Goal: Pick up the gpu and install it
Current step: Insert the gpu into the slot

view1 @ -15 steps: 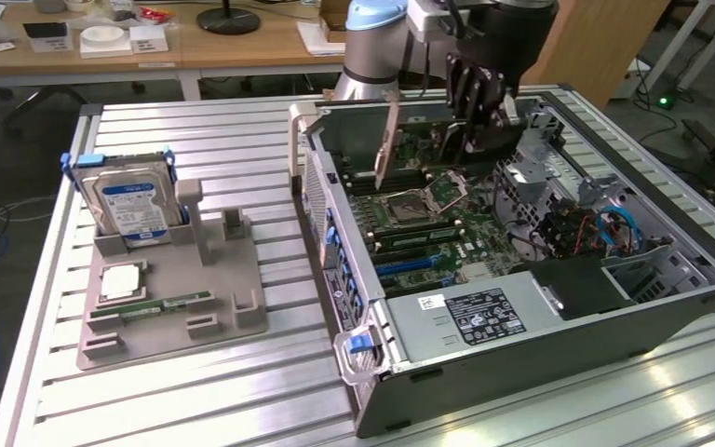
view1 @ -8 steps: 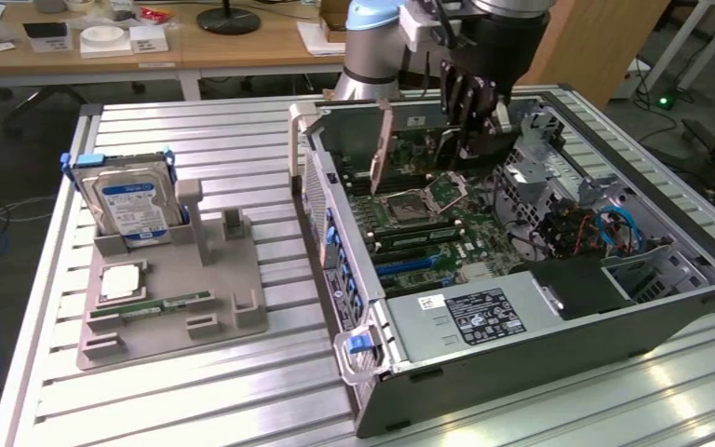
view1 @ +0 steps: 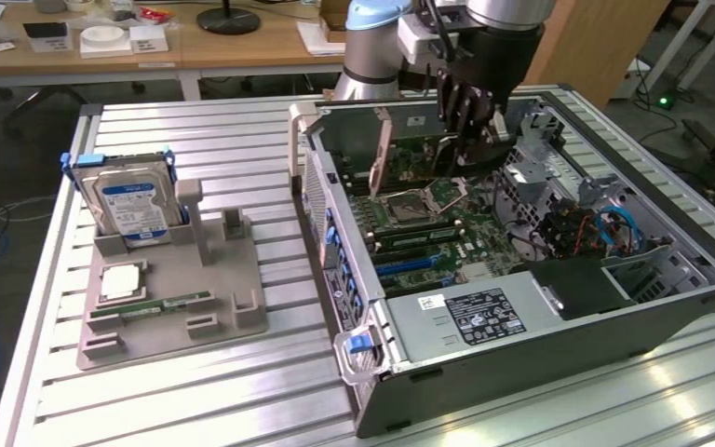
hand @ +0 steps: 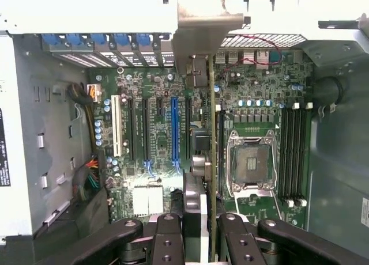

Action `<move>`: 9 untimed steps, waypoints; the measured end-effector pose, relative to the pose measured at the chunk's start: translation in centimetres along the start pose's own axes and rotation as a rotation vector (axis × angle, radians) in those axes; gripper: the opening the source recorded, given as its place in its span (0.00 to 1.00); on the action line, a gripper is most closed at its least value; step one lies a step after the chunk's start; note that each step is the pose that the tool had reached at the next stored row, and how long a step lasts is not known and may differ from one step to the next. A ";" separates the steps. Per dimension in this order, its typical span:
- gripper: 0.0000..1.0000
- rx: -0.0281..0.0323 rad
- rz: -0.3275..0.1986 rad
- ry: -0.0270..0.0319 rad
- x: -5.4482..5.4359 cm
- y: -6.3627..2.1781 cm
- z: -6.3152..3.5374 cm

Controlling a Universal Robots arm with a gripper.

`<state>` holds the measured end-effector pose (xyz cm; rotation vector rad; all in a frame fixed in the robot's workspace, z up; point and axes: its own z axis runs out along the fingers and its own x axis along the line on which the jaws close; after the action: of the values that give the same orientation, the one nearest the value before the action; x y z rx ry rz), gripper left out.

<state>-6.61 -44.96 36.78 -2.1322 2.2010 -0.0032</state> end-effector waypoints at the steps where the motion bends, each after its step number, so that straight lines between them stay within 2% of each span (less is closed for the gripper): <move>1: 0.28 0.0001 0.000 0.0001 0.0 0.02 0.18; 9: 0.28 0.0019 0.000 0.0000 0.3 0.11 1.24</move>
<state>-6.66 -45.19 35.53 -2.1311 2.2003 -0.0053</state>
